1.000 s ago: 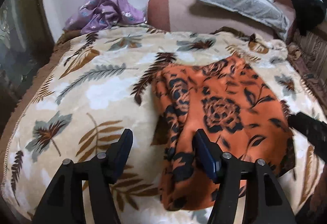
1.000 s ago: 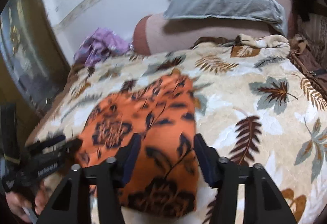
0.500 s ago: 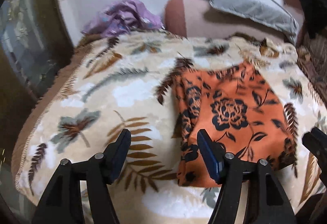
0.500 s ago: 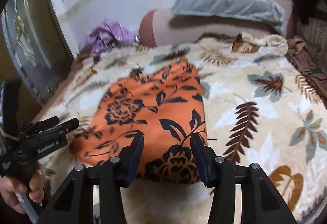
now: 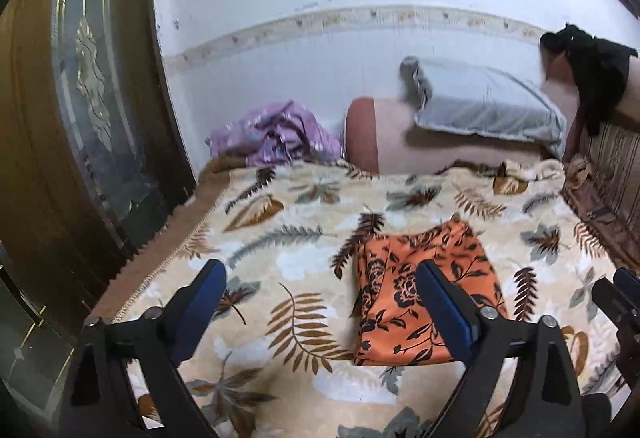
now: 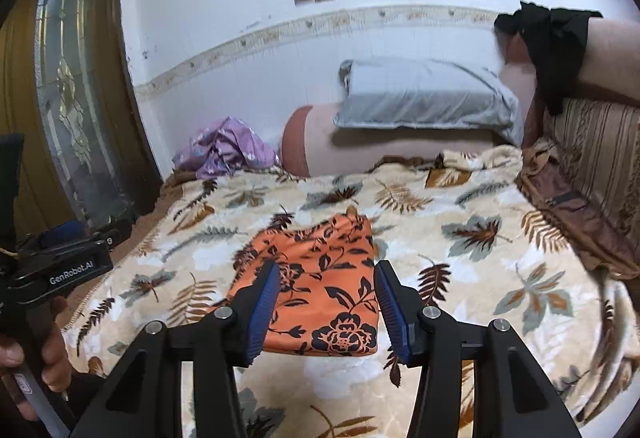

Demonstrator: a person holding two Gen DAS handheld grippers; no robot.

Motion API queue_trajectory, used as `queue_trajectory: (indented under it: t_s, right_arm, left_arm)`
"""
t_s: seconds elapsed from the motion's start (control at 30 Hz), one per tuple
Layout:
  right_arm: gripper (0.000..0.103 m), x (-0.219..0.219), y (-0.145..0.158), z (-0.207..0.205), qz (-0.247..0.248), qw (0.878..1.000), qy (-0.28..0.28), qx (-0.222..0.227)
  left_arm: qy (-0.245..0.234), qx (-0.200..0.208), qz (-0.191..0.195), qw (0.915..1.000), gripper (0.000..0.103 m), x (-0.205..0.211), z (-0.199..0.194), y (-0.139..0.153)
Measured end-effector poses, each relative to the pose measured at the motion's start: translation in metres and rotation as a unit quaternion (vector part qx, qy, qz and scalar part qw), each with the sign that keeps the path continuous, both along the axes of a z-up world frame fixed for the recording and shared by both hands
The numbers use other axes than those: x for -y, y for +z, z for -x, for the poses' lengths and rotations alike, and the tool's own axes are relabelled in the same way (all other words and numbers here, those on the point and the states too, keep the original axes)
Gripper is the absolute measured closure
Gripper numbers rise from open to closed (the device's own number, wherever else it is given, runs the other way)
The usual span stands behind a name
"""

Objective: Fold small clothes

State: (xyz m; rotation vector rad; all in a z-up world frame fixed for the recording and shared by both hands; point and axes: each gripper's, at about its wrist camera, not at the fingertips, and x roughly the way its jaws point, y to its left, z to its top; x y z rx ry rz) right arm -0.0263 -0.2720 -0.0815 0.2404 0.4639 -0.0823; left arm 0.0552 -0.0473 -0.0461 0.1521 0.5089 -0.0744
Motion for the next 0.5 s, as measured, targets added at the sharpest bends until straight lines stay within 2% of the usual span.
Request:
queue_trajectory:
  t_s: [0.3, 0.5]
  right_arm:
    - [0.047, -0.010, 0.051, 0.041, 0.021, 0.999, -0.016, 0.043]
    - [0.046, -0.015, 0.077, 0.065, 0.026, 0.997, -0.025, 0.063]
  left_arm:
    - [-0.015, 0.050, 0.005, 0.9986, 0.006, 0.001, 0.050, 0.054]
    - [-0.021, 0.081, 0.013, 0.9964, 0.006, 0.001, 0.077, 0.080]
